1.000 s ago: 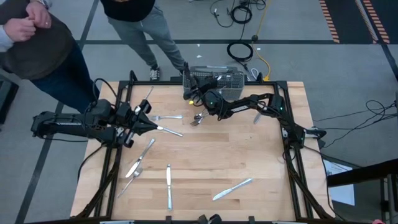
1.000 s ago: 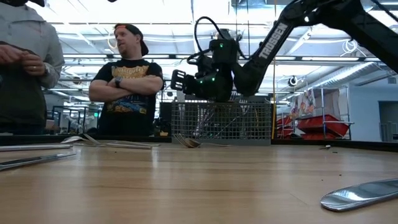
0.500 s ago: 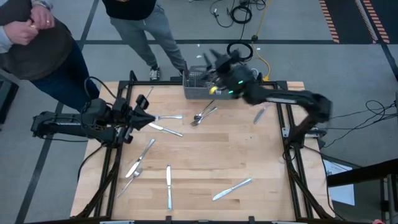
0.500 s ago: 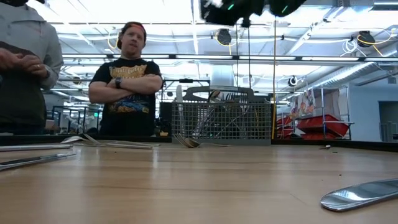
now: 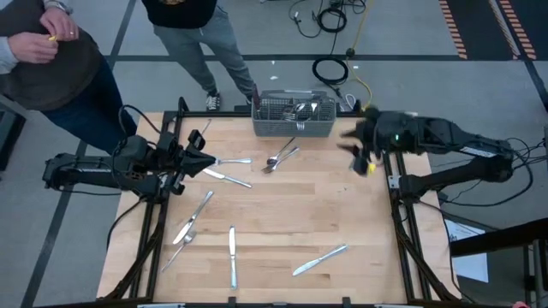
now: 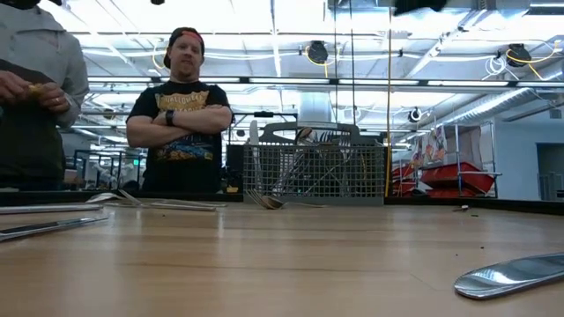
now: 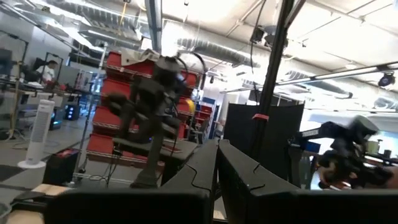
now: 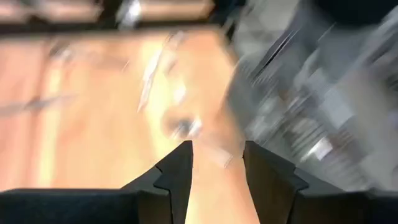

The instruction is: Sort silverware

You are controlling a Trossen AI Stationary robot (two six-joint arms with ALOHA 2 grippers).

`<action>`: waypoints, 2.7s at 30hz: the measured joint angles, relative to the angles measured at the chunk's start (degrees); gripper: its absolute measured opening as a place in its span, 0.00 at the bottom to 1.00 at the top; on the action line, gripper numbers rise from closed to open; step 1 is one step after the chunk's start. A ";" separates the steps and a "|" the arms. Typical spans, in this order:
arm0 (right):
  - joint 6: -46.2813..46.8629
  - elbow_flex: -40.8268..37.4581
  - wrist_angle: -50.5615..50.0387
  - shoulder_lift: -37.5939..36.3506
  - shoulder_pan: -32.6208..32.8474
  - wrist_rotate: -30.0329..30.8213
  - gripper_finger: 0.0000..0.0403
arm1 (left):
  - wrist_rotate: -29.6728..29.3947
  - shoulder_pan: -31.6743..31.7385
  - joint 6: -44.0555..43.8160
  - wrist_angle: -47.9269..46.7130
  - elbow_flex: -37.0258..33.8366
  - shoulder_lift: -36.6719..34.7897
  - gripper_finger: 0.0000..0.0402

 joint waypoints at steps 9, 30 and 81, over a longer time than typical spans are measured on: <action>17.40 -9.71 -6.09 2.07 19.67 -1.77 0.33 | -1.64 0.00 -4.37 -4.17 0.00 0.08 0.06; 32.69 -21.59 39.22 34.64 41.84 -5.77 0.00 | -1.18 0.00 -5.90 -4.29 0.00 3.53 0.06; 27.53 -22.41 47.68 46.47 37.50 -4.12 0.00 | -0.88 0.00 -5.49 -5.86 0.00 3.76 0.06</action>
